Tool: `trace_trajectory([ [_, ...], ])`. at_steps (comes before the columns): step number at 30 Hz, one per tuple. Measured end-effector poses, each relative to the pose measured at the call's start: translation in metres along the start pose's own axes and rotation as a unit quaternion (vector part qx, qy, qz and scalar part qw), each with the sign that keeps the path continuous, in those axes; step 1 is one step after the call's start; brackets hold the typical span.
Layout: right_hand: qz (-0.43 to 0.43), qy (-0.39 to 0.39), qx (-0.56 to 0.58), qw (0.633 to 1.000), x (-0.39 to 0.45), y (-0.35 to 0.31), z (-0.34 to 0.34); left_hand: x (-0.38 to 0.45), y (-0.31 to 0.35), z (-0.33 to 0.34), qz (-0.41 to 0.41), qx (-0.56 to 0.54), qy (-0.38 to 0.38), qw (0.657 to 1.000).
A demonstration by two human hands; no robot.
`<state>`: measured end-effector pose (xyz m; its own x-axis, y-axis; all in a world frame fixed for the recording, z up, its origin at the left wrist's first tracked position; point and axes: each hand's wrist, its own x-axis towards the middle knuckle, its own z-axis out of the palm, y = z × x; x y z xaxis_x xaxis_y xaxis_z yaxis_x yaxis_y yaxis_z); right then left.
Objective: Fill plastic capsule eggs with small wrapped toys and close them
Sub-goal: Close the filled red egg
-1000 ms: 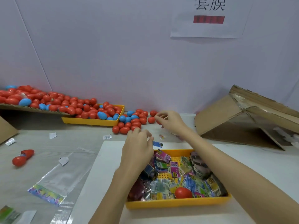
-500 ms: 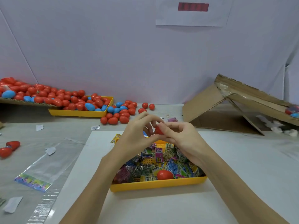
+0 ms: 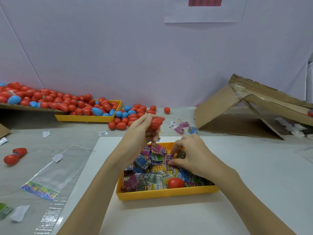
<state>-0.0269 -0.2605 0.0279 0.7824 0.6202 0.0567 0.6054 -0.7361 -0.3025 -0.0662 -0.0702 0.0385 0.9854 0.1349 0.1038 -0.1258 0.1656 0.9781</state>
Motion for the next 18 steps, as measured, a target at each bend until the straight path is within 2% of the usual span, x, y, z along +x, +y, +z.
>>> trace_trajectory([
  [2, -0.006, 0.016, 0.004, 1.0, 0.001, 0.001, 0.0, 0.002, -0.001, 0.001, -0.026, -0.006, 0.017, 1.0],
  [5, -0.022, 0.037, 0.08, 0.996, 0.002, 0.007, 0.001, 0.003, 0.0, 0.002, -0.048, -0.031, 0.018, 0.998],
  [8, -0.033, 0.056, 0.129, 0.99, 0.003, 0.012, 0.0, 0.001, -0.001, -0.003, -0.032, -0.015, -0.022, 0.999],
  [11, -0.056, 0.053, 0.131, 0.988, 0.003, 0.017, -0.003, -0.002, -0.002, -0.006, -0.015, 0.011, -0.063, 0.998],
  [14, -0.069, 0.039, 0.123, 0.989, 0.003, 0.021, -0.003, -0.002, -0.002, -0.005, -0.026, -0.011, -0.079, 0.996],
  [18, -0.061, 0.061, 0.16, 0.983, 0.005, 0.025, -0.003, 0.001, -0.006, -0.004, -0.025, -0.016, -0.034, 0.999],
])
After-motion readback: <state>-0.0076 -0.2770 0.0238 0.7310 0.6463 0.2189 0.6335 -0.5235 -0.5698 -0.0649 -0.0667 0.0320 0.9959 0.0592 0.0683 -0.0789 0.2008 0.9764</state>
